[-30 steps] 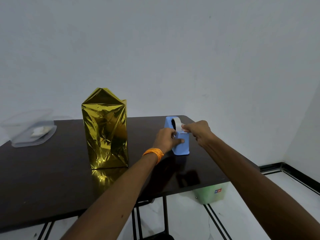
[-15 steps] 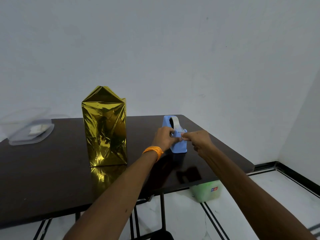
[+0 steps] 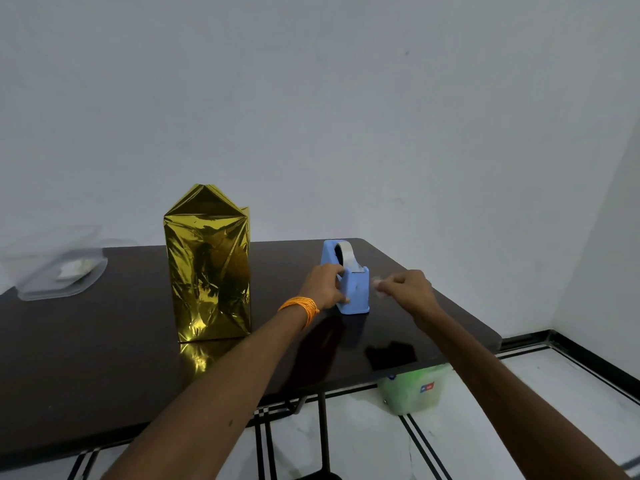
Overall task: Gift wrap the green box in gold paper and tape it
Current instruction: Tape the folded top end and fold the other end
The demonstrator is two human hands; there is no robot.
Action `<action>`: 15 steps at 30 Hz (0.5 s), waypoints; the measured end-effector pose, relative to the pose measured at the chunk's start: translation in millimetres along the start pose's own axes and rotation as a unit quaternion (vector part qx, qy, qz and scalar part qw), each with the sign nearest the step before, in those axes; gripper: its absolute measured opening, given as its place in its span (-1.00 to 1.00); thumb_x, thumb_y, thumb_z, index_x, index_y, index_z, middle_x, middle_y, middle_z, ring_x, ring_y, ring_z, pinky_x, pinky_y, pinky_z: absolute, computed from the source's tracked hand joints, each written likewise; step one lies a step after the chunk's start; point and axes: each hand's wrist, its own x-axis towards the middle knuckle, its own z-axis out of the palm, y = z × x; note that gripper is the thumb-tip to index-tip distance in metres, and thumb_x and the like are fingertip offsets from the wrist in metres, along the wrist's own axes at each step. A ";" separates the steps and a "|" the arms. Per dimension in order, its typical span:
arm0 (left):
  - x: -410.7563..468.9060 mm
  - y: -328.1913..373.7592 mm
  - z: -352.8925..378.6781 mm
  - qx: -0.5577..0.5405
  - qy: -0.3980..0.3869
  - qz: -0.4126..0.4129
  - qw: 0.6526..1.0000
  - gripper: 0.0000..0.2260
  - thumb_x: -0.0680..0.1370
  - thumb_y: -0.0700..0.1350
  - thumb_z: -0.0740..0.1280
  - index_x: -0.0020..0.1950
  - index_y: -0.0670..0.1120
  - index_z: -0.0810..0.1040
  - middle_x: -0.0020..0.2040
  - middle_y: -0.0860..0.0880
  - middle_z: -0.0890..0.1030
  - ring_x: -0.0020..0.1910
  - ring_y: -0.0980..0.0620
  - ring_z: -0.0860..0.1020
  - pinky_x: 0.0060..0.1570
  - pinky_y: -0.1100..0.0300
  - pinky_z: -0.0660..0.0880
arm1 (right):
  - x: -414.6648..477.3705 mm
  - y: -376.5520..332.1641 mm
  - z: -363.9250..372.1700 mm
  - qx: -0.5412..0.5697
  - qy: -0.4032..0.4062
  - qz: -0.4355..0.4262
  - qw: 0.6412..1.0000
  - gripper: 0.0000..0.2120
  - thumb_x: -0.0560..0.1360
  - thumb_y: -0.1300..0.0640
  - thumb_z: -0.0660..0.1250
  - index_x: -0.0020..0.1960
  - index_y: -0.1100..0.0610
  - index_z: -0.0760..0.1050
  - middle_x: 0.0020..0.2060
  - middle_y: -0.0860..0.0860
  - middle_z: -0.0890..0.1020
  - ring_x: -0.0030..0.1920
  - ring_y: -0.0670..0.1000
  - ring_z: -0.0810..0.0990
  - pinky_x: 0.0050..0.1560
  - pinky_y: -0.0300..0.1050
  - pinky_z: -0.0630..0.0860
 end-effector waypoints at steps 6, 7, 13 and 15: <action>-15.8 16.1 -49.5 0.028 0.104 0.027 0.994 -0.61 0.45 -0.22 0.38 0.28 -0.05 0.52 -0.01 -0.07 0.65 -0.03 -0.09 0.60 -0.08 0.04 0.57 | 5.1 -47.2 -2.3 0.079 -0.014 -0.078 0.994 -0.85 0.50 0.08 0.41 -0.19 0.12 0.67 -0.24 0.01 0.70 -0.13 -0.02 0.65 -0.12 -0.16 0.51; -17.8 19.6 -64.9 0.025 0.131 0.028 0.991 -0.62 0.45 -0.24 0.36 0.25 -0.04 0.53 -0.02 -0.05 0.65 -0.03 -0.07 0.60 -0.10 0.08 0.55 | 5.7 -57.5 2.9 0.089 -0.018 -0.092 0.992 -0.89 0.49 0.08 0.42 -0.16 0.10 0.67 -0.21 0.01 0.71 -0.11 -0.01 0.66 -0.10 -0.13 0.53; -33.5 48.7 -156.0 -0.026 0.309 0.054 0.949 -0.78 0.48 -0.19 0.31 0.09 -0.03 0.62 -0.11 0.00 0.66 -0.18 0.03 0.60 -0.15 0.20 0.52 | 0.8 -123.8 37.0 0.144 -0.003 -0.159 0.977 -0.88 0.47 0.05 0.46 0.01 0.00 0.63 -0.09 -0.01 0.67 -0.04 -0.04 0.63 -0.13 -0.19 0.49; -40.7 52.3 -183.1 -0.055 0.332 0.072 0.939 -0.81 0.49 -0.18 0.34 0.06 -0.03 0.63 -0.14 0.01 0.65 -0.20 0.05 0.62 -0.14 0.17 0.59 | -1.3 -142.6 50.3 0.161 -0.016 -0.176 0.971 -0.83 0.47 0.02 0.46 0.06 -0.03 0.61 -0.03 -0.02 0.64 0.00 -0.04 0.62 -0.04 -0.11 0.57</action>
